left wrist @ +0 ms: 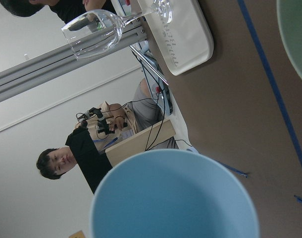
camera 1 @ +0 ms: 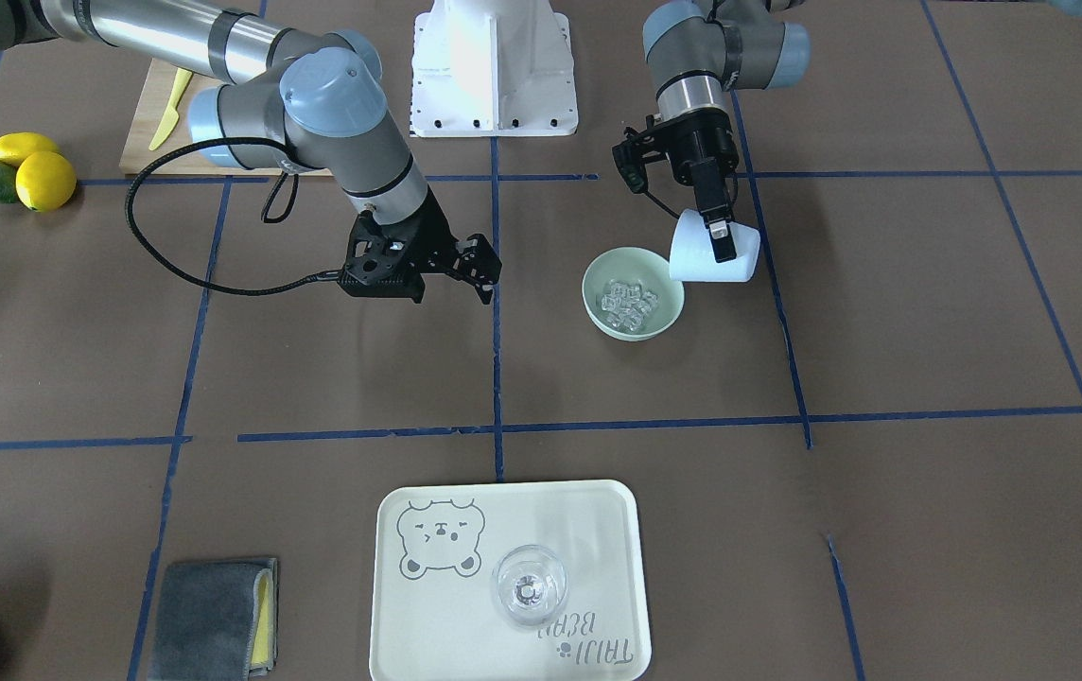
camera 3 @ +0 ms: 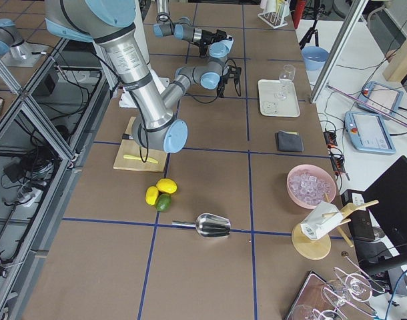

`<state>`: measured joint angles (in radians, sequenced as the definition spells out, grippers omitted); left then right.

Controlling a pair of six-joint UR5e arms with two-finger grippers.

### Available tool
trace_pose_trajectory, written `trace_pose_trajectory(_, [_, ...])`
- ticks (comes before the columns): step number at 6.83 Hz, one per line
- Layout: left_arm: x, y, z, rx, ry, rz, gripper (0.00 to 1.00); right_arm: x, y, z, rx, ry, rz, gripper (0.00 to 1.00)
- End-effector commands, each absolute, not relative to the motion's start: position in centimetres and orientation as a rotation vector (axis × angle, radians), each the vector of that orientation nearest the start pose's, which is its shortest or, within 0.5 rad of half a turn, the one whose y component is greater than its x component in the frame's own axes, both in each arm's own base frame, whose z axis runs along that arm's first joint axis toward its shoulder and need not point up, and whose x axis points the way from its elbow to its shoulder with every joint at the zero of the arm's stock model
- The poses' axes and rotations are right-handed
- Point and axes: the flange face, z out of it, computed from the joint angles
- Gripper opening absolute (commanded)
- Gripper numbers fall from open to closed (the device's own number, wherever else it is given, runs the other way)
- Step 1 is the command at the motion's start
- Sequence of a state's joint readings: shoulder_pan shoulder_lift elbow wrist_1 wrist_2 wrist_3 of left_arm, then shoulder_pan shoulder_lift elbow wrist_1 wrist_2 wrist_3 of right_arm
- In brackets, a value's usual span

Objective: Pour ice into bowl

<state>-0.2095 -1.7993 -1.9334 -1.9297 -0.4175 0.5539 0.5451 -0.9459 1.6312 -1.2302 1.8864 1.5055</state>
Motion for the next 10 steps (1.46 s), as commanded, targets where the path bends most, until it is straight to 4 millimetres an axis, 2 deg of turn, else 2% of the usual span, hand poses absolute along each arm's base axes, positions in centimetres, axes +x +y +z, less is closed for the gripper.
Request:
trace_pose_trajectory(1, [42.4,-31.8,28.2,1.281,-0.518,1.065,0.00,-53.3,-44.1,22.0,0.031,-1.063,0.274,1.00])
trace_pose_trajectory(3, [39.5,-31.3,31.7,1.248,-0.278,0.909,0.00,-53.5,-44.0,21.3,0.032,-1.073,0.277,1.00])
trace_pose_trajectory(4, [37.1,-30.9,33.1,1.212,-0.155,0.835,0.00,-53.5,-44.0,21.2,0.032,-1.074,0.274,1.00])
trace_pose_trajectory(6, [31.8,-30.9,39.2,1.140,-0.099,0.722,0.00,-54.0,-43.6,20.0,0.037,-1.089,0.262,1.00])
trace_pose_trajectory(7, [27.2,-31.5,42.6,1.157,-0.056,0.647,0.00,-54.4,-43.2,19.5,0.036,-1.096,0.255,1.00])
trace_pose_trajectory(8, [22.6,-30.8,48.1,1.221,0.003,0.566,0.00,-55.1,-42.5,18.6,0.033,-1.105,0.241,1.00])
trace_pose_trajectory(9, [20.2,-29.9,55.0,1.290,0.131,0.508,0.00,-55.7,-41.7,18.4,0.027,-1.108,0.228,1.00])
trace_pose_trajectory(10, [18.1,-29.9,58.3,1.314,0.187,0.469,0.00,-56.4,-41.1,17.7,0.039,-1.113,0.223,1.00])
